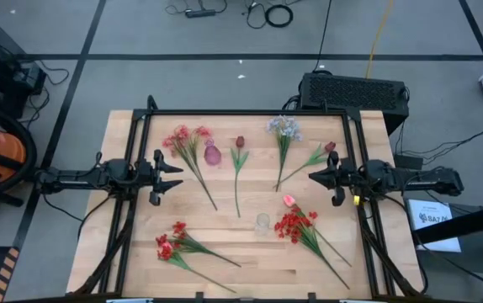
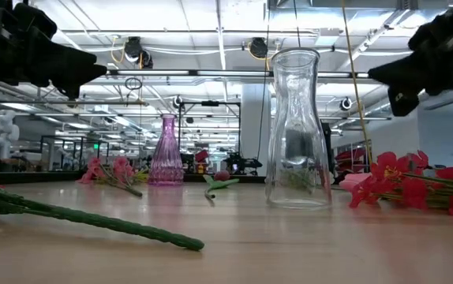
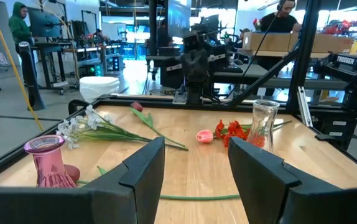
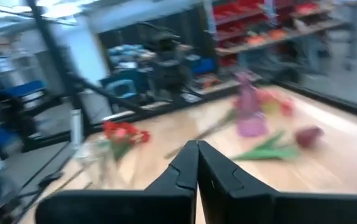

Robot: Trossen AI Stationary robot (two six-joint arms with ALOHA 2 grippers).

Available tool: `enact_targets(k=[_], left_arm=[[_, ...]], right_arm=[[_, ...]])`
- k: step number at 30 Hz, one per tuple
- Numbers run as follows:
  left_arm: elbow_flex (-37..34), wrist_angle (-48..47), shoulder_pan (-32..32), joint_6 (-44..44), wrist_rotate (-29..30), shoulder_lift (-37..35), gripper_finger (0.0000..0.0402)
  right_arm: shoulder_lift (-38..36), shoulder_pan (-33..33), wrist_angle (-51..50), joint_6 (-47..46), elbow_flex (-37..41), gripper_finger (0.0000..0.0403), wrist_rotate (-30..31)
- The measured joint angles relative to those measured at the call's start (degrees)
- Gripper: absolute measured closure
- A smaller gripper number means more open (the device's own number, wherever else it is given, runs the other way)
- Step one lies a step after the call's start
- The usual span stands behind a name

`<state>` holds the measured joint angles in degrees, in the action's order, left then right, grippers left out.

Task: Sort flowers into vase by color
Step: Put the right dark red tulip into the transparent flower vase

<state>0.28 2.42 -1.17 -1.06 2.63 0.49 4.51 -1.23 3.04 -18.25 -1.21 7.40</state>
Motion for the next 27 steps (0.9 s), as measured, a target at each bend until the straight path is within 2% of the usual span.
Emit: enact_targets(k=[2, 6, 9, 18, 27], left_arm=[[0.0, 0.0, 0.0, 0.0, 0.0, 0.0, 0.0217], [0.0, -0.1, 0.0, 0.0, 0.0, 0.0, 0.0217], [0.0, -0.1, 0.0, 0.0, 0.0, 0.0, 0.0217], [0.0, -0.2, 0.0, 0.0, 0.0, 0.0, 0.0217], [0.0, -0.1, 0.0, 0.0, 0.0, 0.0, 0.0217]], right_arm=[[1.4, 0.0, -0.3, -3.8, 0.0, 0.0403, 2.6], [5.0, -1.1, -0.2, -12.0, -0.2, 0.0403, 3.0], [8.7, -2.9, -0.2, -13.6, -2.0, 0.0403, 4.4], [24.1, -4.5, -0.8, -4.7, -13.2, 0.0403, 13.8], [37.7, -0.9, -0.8, 1.2, -21.8, 0.0403, 15.3]])
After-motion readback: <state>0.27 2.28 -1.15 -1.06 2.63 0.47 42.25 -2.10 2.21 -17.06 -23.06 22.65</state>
